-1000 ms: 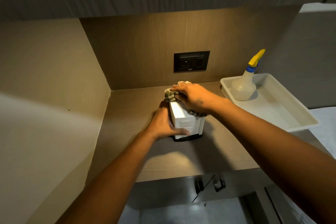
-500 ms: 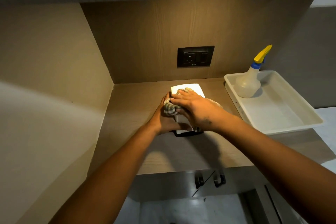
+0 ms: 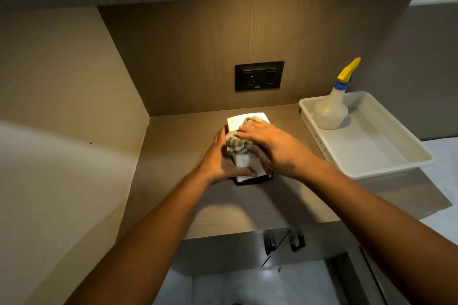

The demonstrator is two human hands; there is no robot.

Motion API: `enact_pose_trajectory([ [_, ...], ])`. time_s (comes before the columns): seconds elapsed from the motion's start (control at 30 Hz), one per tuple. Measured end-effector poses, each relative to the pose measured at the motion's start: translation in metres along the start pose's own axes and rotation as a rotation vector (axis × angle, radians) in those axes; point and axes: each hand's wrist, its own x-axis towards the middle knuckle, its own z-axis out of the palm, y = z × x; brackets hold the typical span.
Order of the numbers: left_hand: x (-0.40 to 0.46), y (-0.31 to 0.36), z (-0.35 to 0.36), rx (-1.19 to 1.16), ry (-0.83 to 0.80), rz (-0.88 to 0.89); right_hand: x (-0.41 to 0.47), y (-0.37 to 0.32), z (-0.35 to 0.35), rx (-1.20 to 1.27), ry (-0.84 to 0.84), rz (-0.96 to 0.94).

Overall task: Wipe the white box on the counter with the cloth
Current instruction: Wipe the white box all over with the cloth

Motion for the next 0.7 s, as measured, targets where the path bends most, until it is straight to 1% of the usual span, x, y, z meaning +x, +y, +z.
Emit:
enact_pose_trajectory([
  [0.13,0.007,0.006,-0.002,0.033,0.002,0.018,0.042,0.006,-0.017,0.011,-0.007,0.237],
  [0.27,0.006,-0.001,-0.006,0.043,0.014,0.006,0.073,0.011,-0.013,0.150,0.028,0.405],
  [0.33,0.004,-0.004,-0.007,0.044,0.013,0.003,0.066,0.008,-0.009,0.183,0.072,0.392],
  [0.47,0.004,0.000,-0.009,0.024,-0.002,-0.014,0.021,0.003,0.000,0.132,0.063,0.226],
  [0.53,0.003,0.004,-0.010,0.023,-0.013,-0.020,-0.002,0.001,0.002,0.185,0.086,0.179],
  [0.57,0.002,0.007,-0.011,0.024,-0.019,-0.031,-0.012,-0.001,0.002,0.253,0.130,0.183],
  [0.6,0.002,0.009,-0.011,0.027,-0.025,-0.052,-0.022,-0.001,0.002,0.357,0.199,0.232],
  [0.63,0.002,0.012,-0.013,0.037,-0.039,-0.070,-0.031,-0.001,0.002,0.508,0.297,0.315],
  [0.7,0.000,0.018,-0.017,0.072,-0.084,-0.091,-0.047,0.003,0.003,0.868,0.502,0.540],
])
